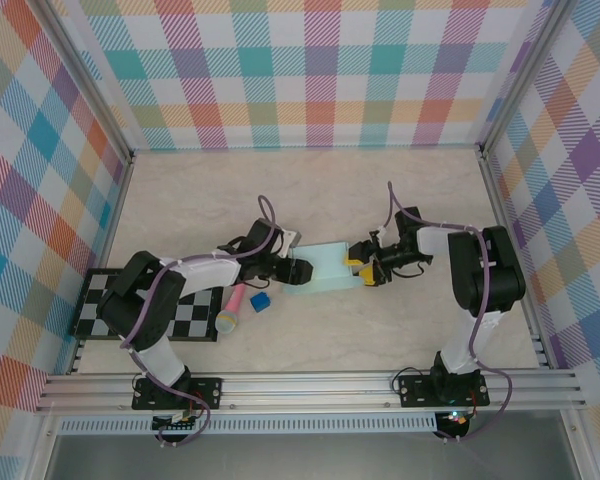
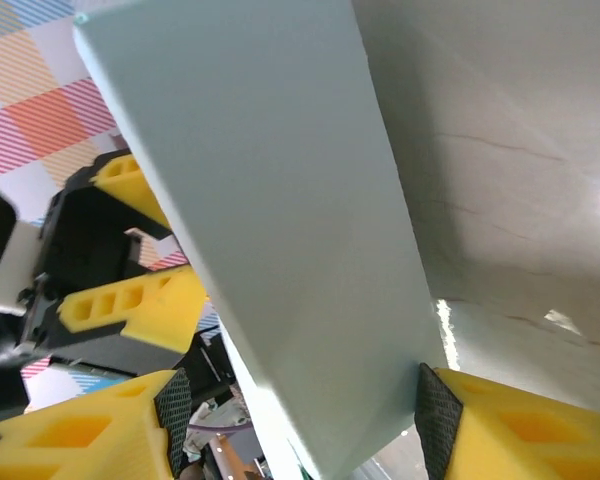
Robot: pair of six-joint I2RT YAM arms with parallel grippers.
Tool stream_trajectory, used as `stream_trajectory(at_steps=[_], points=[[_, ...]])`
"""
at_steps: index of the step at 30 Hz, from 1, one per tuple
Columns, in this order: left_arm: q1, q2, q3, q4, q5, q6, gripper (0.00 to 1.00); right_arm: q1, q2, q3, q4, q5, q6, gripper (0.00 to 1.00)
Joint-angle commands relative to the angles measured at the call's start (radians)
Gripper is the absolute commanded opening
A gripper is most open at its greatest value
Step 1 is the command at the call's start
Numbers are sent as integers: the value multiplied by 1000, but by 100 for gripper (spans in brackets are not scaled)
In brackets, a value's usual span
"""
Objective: Fold the paper box
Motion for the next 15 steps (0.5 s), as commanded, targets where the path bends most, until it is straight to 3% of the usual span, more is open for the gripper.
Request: stream_trajectory(at_steps=[1, 5, 10, 15], points=[[18, -41, 30, 4, 168, -65, 71, 11, -50, 0, 88, -114, 56, 63], [37, -56, 52, -10, 195, -98, 70, 11, -69, 26, 36, -104, 21, 63], [59, -45, 46, 37, 245, -149, 61, 11, -95, 47, -36, -19, -57, 69], [65, 0, 45, 50, 308, -174, 51, 11, -71, 9, 59, -21, -13, 70]])
